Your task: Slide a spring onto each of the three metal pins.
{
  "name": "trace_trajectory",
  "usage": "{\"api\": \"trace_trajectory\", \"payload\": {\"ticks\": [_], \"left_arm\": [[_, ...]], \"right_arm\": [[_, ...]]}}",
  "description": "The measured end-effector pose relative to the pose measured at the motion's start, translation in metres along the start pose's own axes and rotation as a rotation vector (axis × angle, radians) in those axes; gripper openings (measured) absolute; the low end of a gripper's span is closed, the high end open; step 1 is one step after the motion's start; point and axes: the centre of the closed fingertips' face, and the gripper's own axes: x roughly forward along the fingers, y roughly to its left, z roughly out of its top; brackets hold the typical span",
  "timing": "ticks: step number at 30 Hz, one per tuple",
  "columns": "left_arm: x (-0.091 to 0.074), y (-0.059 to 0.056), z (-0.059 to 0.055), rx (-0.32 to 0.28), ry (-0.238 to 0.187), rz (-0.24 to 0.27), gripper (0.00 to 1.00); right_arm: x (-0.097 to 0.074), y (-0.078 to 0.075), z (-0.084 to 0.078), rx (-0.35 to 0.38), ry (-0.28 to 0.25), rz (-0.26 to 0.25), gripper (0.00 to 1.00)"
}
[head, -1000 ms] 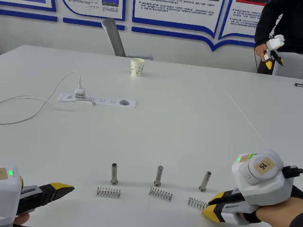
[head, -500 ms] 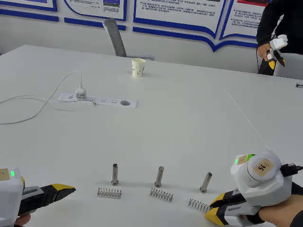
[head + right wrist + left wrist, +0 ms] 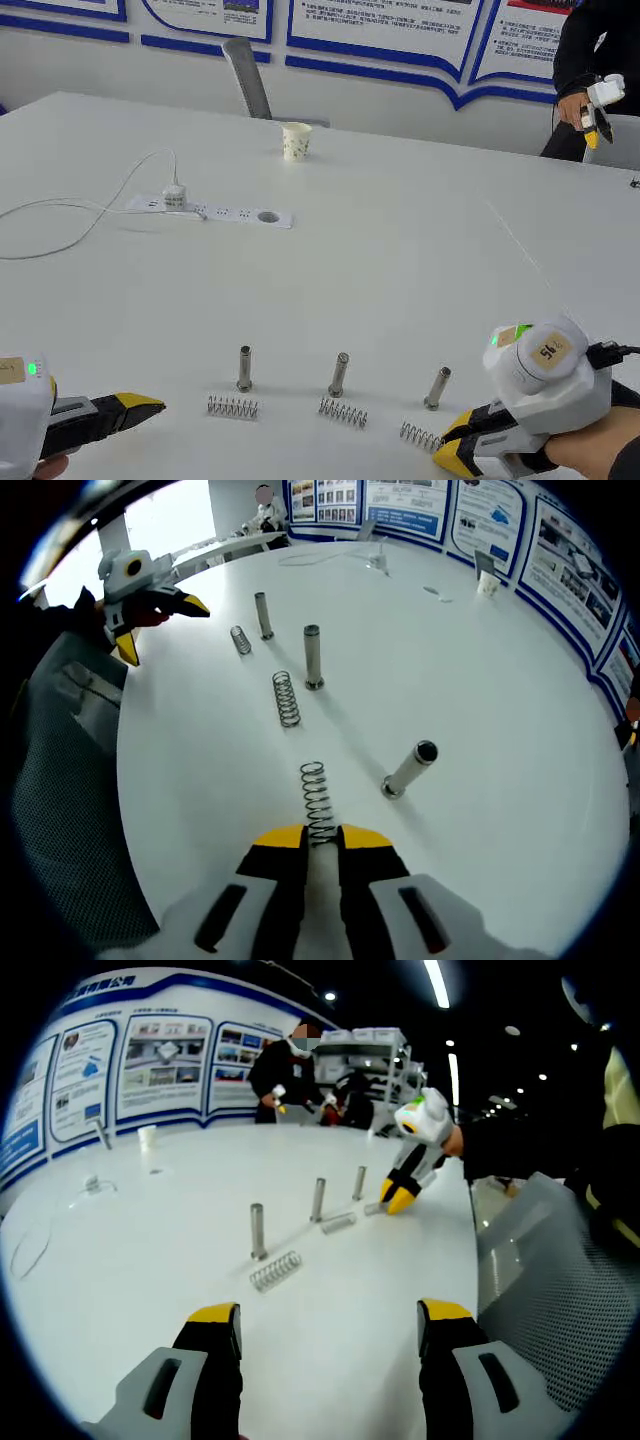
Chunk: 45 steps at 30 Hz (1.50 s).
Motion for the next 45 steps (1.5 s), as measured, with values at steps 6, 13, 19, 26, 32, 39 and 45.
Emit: {"api": "trace_trajectory", "payload": {"ticks": [6, 13, 19, 26, 32, 39, 45], "left_arm": [[0.001, -0.003, 0.0, 0.008, 0.004, -0.016, 0.71], [0.004, -0.01, 0.002, 0.026, 0.006, -0.037, 0.7], [0.006, -0.012, 0.003, 0.037, 0.01, -0.051, 0.69], [0.006, -0.013, 0.007, 0.063, 0.016, -0.061, 0.69], [0.009, -0.015, 0.011, 0.092, 0.026, -0.077, 0.68], [0.014, -0.017, 0.017, 0.132, 0.044, -0.105, 0.65], [0.02, -0.019, 0.024, 0.165, 0.056, -0.134, 0.62]], "right_arm": [[0.0, -0.001, 0.0, 0.022, 0.006, -0.013, 0.12], [-0.001, -0.001, -0.001, 0.07, -0.028, -0.066, 0.11], [-0.001, 0.0, 0.0, 0.051, -0.016, -0.097, 0.11], [-0.001, 0.005, 0.003, 0.021, 0.005, -0.086, 0.11], [-0.005, 0.012, 0.006, -0.009, 0.014, -0.071, 0.11], [-0.011, 0.021, 0.014, -0.055, 0.014, -0.051, 0.11], [-0.013, 0.029, 0.025, -0.091, 0.0, -0.022, 0.11]]}}
